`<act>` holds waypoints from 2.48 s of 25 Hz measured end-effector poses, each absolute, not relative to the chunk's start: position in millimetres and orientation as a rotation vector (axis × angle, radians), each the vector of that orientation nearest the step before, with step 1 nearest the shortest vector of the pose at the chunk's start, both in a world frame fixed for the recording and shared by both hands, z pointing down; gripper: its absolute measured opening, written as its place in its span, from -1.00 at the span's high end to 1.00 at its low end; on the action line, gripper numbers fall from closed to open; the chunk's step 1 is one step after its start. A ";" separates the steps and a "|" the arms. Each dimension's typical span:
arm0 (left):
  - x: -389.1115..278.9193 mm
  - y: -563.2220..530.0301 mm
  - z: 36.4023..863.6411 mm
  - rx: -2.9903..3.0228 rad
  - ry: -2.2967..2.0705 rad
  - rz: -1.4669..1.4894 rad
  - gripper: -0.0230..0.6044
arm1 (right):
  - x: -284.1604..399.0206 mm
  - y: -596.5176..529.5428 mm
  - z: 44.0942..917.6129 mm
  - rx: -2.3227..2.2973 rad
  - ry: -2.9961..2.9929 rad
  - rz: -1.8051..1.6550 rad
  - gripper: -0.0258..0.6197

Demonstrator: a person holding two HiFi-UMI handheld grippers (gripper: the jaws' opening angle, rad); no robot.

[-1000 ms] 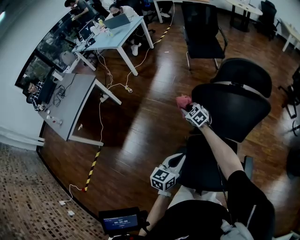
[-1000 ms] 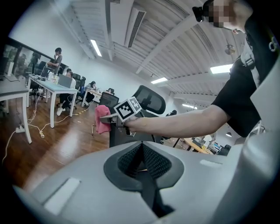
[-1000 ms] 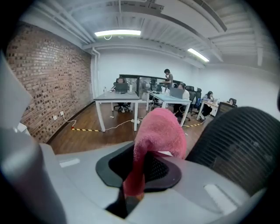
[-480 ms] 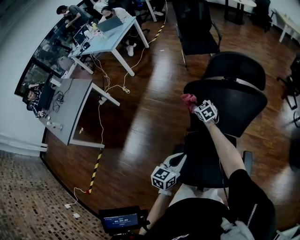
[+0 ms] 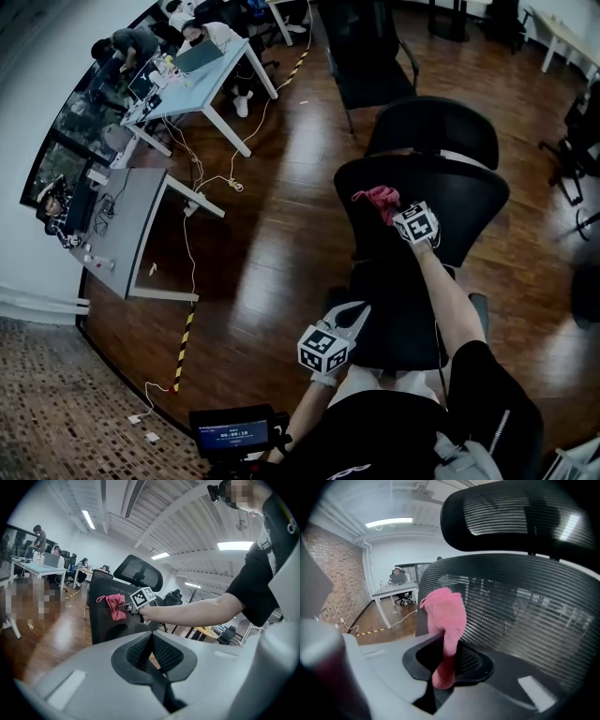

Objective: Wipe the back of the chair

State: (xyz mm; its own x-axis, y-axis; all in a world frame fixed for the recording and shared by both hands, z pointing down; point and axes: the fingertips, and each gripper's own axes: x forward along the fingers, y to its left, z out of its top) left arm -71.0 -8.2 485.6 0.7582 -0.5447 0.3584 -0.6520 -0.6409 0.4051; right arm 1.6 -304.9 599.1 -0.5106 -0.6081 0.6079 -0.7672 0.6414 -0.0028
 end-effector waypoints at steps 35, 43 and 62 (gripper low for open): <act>54.3 30.4 475.8 2.514 -0.684 0.395 0.96 | 343.2 -229.7 607.7 1.712 -1.918 0.580 0.78; 37.0 33.5 476.8 2.499 -0.723 0.363 0.96 | 383.5 -203.5 632.8 1.925 -1.709 0.794 0.78; -26.2 27.3 482.9 2.465 -0.784 0.315 0.96 | 193.3 -256.4 631.7 1.570 -1.925 0.606 0.79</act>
State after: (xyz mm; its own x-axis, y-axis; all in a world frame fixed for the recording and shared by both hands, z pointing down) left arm -26.2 27.3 482.9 0.8045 -0.4676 0.3664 -0.5910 -0.6917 0.4150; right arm 193.3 -256.4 631.7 -0.1427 -0.7167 0.6827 -0.9785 0.2058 0.0116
